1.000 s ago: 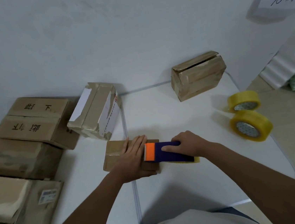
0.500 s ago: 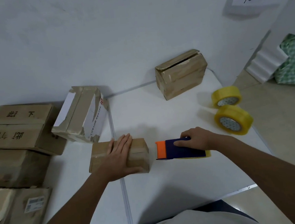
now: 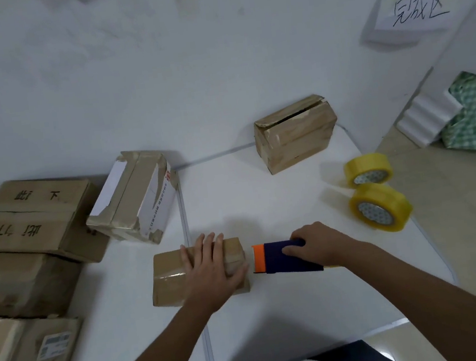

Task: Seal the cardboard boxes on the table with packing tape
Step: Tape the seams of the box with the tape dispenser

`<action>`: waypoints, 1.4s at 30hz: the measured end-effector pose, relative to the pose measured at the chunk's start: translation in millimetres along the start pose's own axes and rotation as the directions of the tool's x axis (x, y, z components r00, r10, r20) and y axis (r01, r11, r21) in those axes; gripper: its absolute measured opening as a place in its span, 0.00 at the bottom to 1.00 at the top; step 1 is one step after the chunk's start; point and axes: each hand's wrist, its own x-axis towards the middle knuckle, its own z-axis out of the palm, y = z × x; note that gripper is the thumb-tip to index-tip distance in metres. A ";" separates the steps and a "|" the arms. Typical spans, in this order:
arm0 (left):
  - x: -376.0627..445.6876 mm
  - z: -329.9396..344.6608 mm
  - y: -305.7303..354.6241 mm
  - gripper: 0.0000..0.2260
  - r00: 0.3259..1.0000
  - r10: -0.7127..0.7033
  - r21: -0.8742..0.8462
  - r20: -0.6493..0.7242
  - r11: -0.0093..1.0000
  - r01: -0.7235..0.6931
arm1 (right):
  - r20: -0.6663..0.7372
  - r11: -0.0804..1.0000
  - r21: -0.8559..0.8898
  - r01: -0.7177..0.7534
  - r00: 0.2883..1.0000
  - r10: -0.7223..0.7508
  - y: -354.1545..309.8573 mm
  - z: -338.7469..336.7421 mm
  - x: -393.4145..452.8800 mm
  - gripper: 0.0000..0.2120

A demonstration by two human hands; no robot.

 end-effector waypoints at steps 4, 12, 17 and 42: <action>-0.4 -3.1 2.6 0.38 1.000 -0.004 0.026 -0.012 1.000 0.005 | -0.039 0.998 -0.044 -0.033 0.999 0.031 -25.9 5.6 5.6 0.21; 0.9 -2.9 3.1 0.38 1.000 -0.003 0.042 -0.001 0.999 0.003 | -0.152 0.918 -0.390 -0.079 0.988 0.021 -57.6 11.5 22.1 0.13; -1.2 -2.6 1.4 0.38 1.000 0.012 0.034 -0.019 0.999 -0.011 | -0.177 0.941 -0.257 -0.219 0.968 0.178 -21.6 26.9 28.5 0.18; -20.2 -7.0 -47.1 0.31 0.997 -0.013 0.101 0.071 0.995 0.006 | 0.042 0.617 0.781 -0.101 0.993 0.109 -71.9 121.3 55.6 0.19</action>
